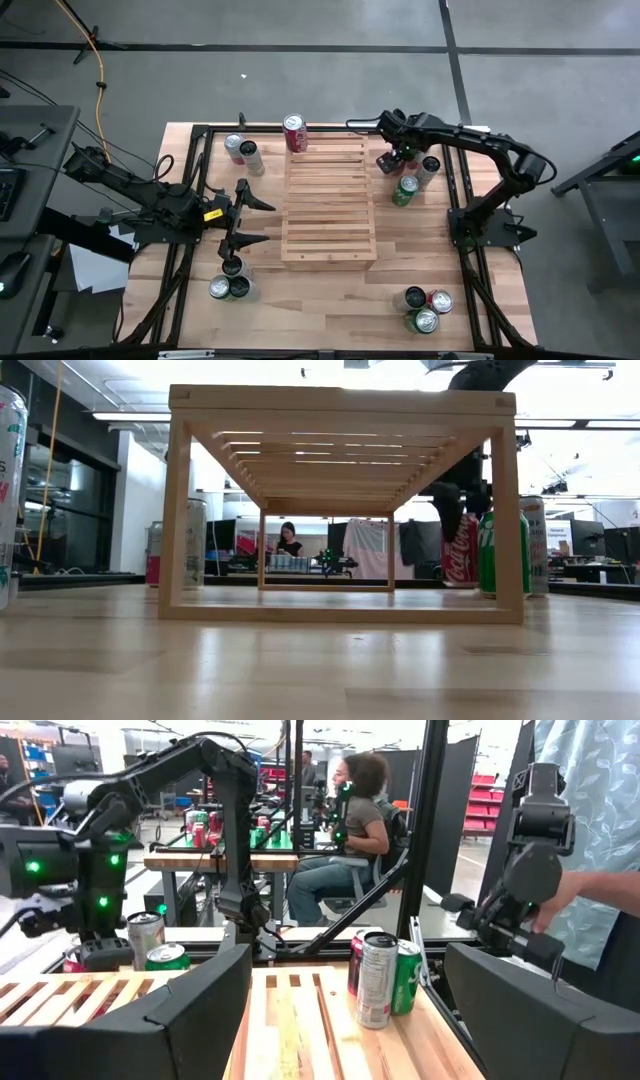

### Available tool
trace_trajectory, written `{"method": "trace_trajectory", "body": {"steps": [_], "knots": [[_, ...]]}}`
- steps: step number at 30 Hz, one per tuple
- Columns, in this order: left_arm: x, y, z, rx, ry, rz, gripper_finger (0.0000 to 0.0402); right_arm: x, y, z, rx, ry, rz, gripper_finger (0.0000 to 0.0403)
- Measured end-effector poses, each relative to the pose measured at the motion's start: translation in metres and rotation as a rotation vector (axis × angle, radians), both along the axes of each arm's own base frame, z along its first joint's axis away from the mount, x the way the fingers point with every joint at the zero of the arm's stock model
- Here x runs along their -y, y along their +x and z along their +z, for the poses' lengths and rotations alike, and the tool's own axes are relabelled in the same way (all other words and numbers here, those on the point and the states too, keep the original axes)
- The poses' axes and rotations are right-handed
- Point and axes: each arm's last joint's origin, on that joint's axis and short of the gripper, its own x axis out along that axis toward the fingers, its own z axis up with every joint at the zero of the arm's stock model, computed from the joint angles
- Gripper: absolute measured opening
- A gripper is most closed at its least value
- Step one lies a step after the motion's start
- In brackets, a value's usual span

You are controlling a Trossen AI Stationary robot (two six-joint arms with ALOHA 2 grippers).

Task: Place canned beverage on shelf
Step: Align the top right coke soda can with the other coke soda can on the shelf

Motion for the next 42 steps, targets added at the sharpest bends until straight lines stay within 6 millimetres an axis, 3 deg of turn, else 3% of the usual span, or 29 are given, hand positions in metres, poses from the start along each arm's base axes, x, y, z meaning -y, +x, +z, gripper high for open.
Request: {"method": "trace_trajectory", "body": {"steps": [9,17,24,30,42], "knots": [[0.000,0.000,0.000,-0.001,-0.004,0.000,0.0323,-0.005,0.009,0.050,0.065,-0.112,0.019,0.0291],[0.000,0.000,-0.001,-0.012,-0.005,0.000,0.0323,-0.013,0.013,0.107,0.091,-0.229,0.030,0.0291],[-0.001,0.000,-0.001,-0.012,-0.006,0.024,0.0323,-0.028,0.020,0.154,0.217,-0.316,0.068,0.0291],[-0.002,0.000,-0.001,-0.012,-0.007,0.065,0.0323,-0.048,0.030,0.168,0.286,-0.338,0.144,0.0291],[-0.003,0.000,-0.001,-0.012,-0.007,0.096,0.0323,-0.076,0.059,0.169,0.431,-0.312,0.277,0.0291]]}}
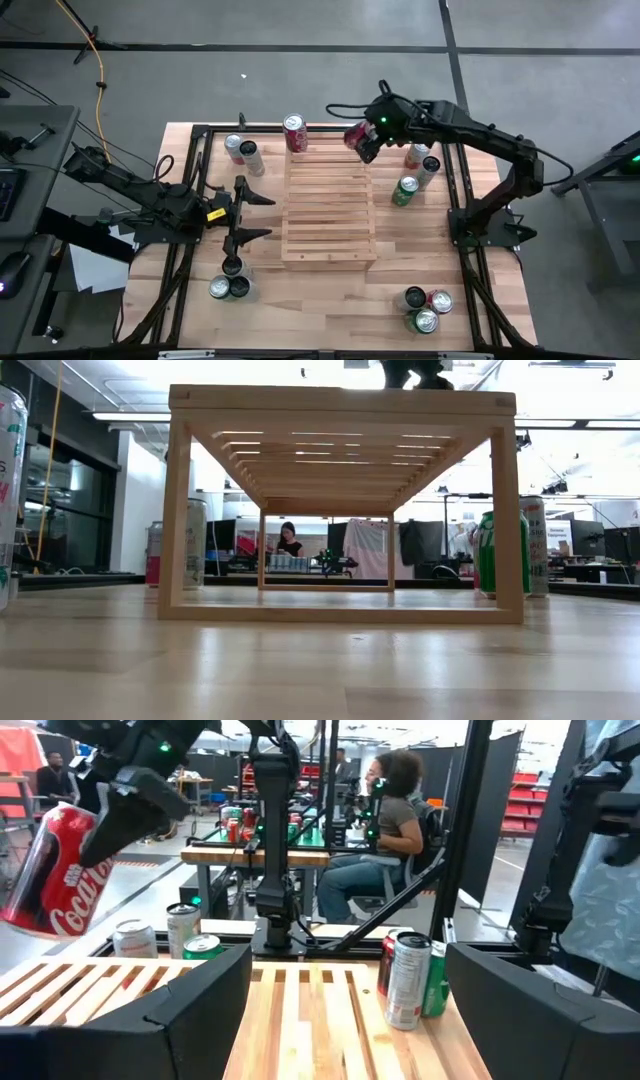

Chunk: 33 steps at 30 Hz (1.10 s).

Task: Place canned beverage on shelf
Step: Align the top right coke soda can with the other coke soda can on the shelf

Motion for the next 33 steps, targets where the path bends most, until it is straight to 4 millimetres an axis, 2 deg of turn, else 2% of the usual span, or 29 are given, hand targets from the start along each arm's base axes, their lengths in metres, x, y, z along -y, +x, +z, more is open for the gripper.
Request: {"method": "trace_trajectory", "body": {"steps": [11,25,29,33], "knots": [[0.000,0.000,0.001,0.005,-0.002,0.003,0.0323,-0.003,0.039,-0.023,0.020,0.041,0.096,0.0291],[0.000,0.000,0.000,0.003,-0.001,0.003,0.0323,-0.006,0.039,-0.026,-0.018,0.052,0.113,0.0291],[0.000,0.000,0.000,-0.005,0.002,0.002,0.0323,-0.016,0.038,-0.029,-0.058,0.090,0.163,0.0291],[0.000,0.000,-0.001,-0.011,0.005,0.002,0.0323,-0.035,0.041,-0.030,-0.065,0.129,0.262,0.0291]]}}
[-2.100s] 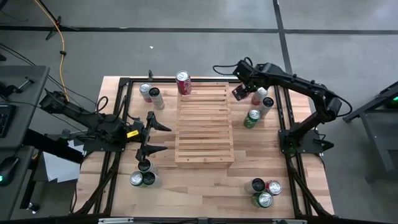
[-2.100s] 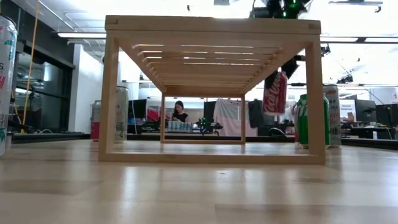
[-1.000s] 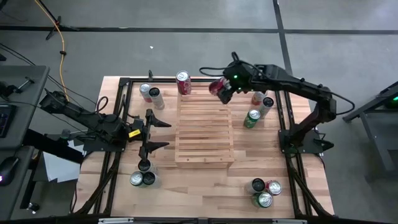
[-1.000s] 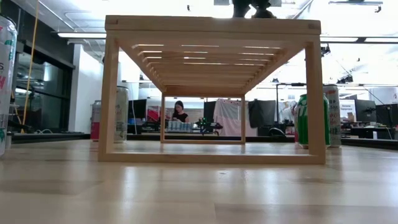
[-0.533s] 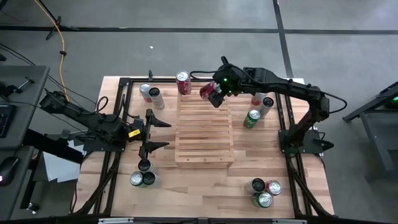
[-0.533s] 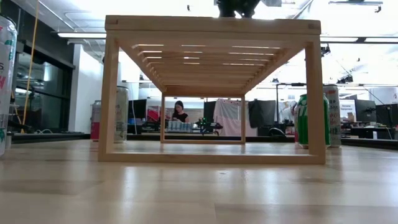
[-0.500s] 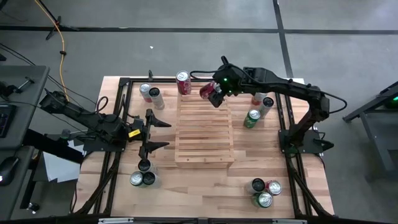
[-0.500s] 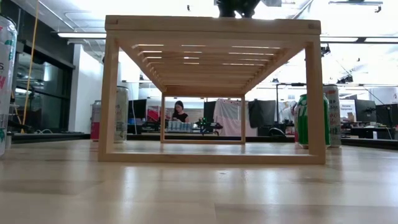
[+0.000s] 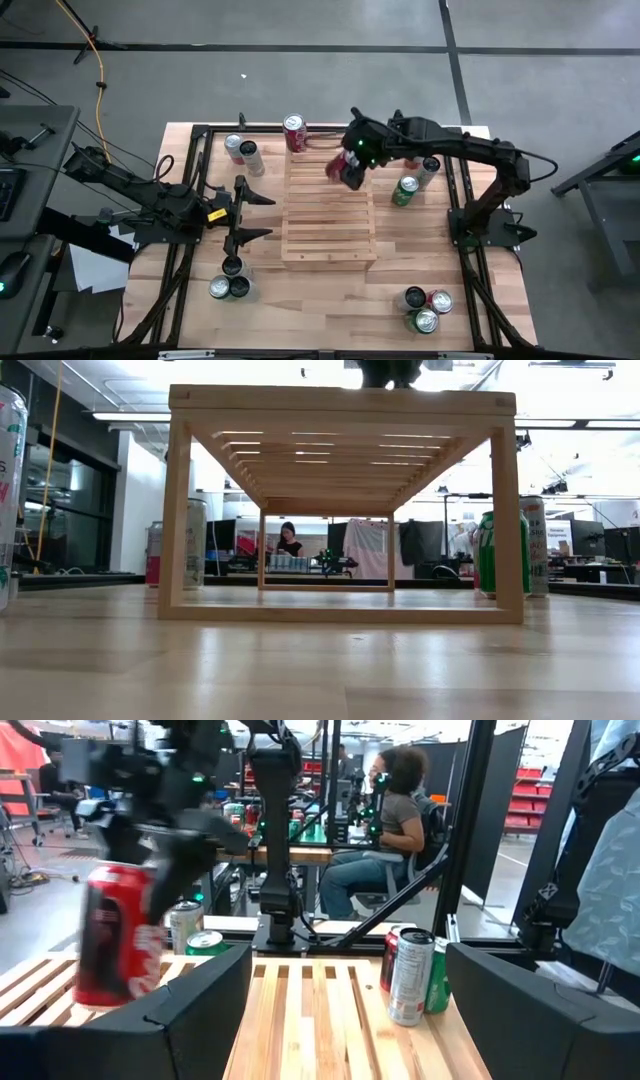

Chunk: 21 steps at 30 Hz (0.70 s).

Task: Place canned beverage on shelf
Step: Align the top right coke soda can with the other coke soda can on the shelf

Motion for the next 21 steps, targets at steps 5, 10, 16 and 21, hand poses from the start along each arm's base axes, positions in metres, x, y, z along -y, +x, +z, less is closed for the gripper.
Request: {"method": "trace_trajectory", "body": {"steps": [5,10,16,21], "knots": [[0.000,0.000,0.000,-0.004,0.000,0.000,0.0323,-0.031,0.004,0.000,0.002,0.004,0.104,0.0291],[0.002,0.004,-0.003,-0.018,-0.016,-0.001,0.0323,-0.062,0.004,0.001,0.004,0.014,0.183,0.0291],[0.007,0.024,-0.014,-0.034,0.016,0.011,0.0323,-0.084,-0.004,0.035,0.084,-0.017,0.199,0.0291],[0.008,0.037,-0.017,0.003,0.031,0.030,0.0323,-0.082,-0.020,0.069,0.100,-0.071,0.126,0.0291]]}}
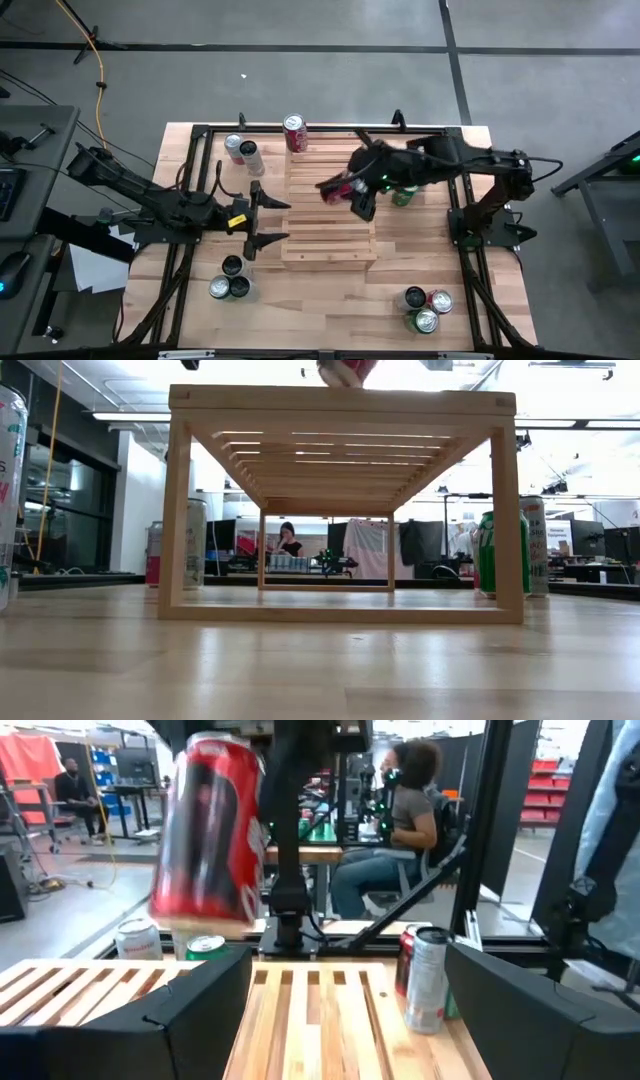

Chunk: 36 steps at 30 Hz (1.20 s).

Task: Place canned beverage on shelf
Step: Align the top right coke soda can with the other coke soda can on the shelf

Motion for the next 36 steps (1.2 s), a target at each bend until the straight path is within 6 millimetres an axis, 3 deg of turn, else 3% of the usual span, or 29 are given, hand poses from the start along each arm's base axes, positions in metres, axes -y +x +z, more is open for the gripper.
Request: {"method": "trace_trajectory", "body": {"steps": [5,13,17,24,36], "knots": [[-0.003,0.001,0.000,0.001,0.000,0.013,0.0323,0.002,0.006,0.001,-0.122,-0.010,-0.034,0.0291],[-0.004,0.002,-0.002,-0.015,0.000,0.019,0.0323,-0.005,0.046,-0.026,-0.256,-0.002,0.027,0.0291],[-0.004,0.002,-0.002,-0.015,0.000,0.019,0.0323,0.000,0.051,-0.033,-0.275,-0.020,0.025,0.0291],[-0.003,0.002,-0.001,-0.005,-0.003,0.018,0.0323,0.032,0.053,-0.029,-0.241,-0.091,-0.117,0.0291],[-0.004,0.001,0.001,-0.008,0.011,0.016,0.0323,0.103,0.048,-0.033,-0.248,-0.022,-0.291,0.0291]]}}
